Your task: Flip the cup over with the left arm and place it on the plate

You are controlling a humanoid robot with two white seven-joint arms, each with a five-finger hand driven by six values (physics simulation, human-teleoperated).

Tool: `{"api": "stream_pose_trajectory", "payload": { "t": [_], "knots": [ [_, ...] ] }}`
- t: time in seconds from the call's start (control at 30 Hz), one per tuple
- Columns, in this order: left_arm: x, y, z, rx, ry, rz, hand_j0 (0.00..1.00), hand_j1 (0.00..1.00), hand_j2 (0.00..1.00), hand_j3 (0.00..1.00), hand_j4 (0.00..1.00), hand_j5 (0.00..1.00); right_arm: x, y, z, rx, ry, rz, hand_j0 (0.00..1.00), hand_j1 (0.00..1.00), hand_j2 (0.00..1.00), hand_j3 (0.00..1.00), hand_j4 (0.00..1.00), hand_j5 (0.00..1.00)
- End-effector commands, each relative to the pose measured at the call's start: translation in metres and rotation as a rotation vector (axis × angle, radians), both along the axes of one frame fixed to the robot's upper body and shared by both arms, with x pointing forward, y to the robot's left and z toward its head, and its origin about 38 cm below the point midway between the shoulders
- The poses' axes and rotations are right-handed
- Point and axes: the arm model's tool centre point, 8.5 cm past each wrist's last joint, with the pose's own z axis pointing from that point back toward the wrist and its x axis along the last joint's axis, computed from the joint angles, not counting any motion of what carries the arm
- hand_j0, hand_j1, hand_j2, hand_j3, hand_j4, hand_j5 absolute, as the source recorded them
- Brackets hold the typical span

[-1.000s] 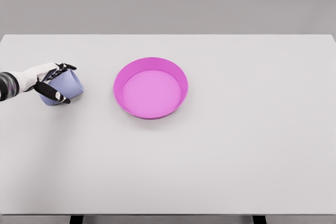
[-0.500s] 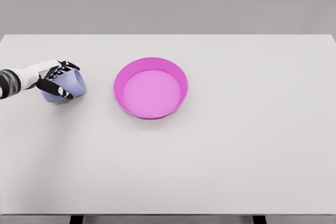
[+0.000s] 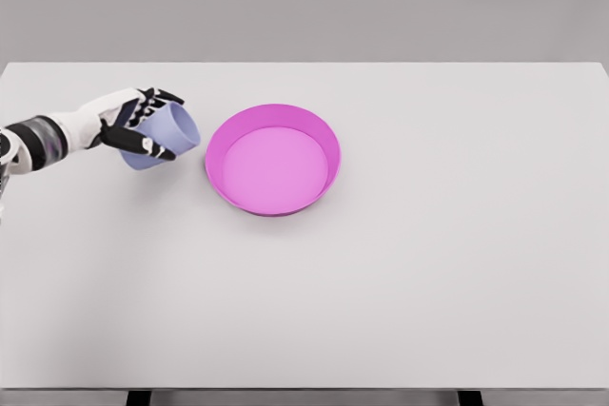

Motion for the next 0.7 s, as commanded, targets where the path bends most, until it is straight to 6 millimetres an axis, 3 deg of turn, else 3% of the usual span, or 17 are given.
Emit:
{"api": "stream_pose_trajectory", "payload": {
  "t": [0.0,0.3,0.5,0.67],
  "knots": [
    [0.003,-0.006,0.005,-0.07,-0.021,-0.004,0.68,0.68,0.68,0.68,0.68,0.68,0.0,0.0,0.0,0.0,0.0,0.0,1.0,1.0,1.0,1.0,1.0,1.0],
    [0.008,-0.048,0.001,-0.29,-0.059,-0.014,0.69,0.69,0.69,0.69,0.69,0.69,0.0,0.0,0.0,0.0,0.0,0.0,1.0,1.0,1.0,1.0,1.0,1.0],
    [0.01,-0.088,-0.01,-0.426,-0.035,-0.035,0.69,0.69,0.69,0.69,0.69,0.69,0.0,0.0,0.0,0.001,0.0,0.0,1.0,1.0,1.0,1.0,1.0,1.0],
    [0.013,-0.101,-0.028,-0.486,0.018,-0.017,0.69,0.69,0.69,0.69,0.69,0.69,0.0,0.0,0.0,0.001,0.0,0.0,1.0,1.0,1.0,1.0,1.0,1.0]
  ]
}}
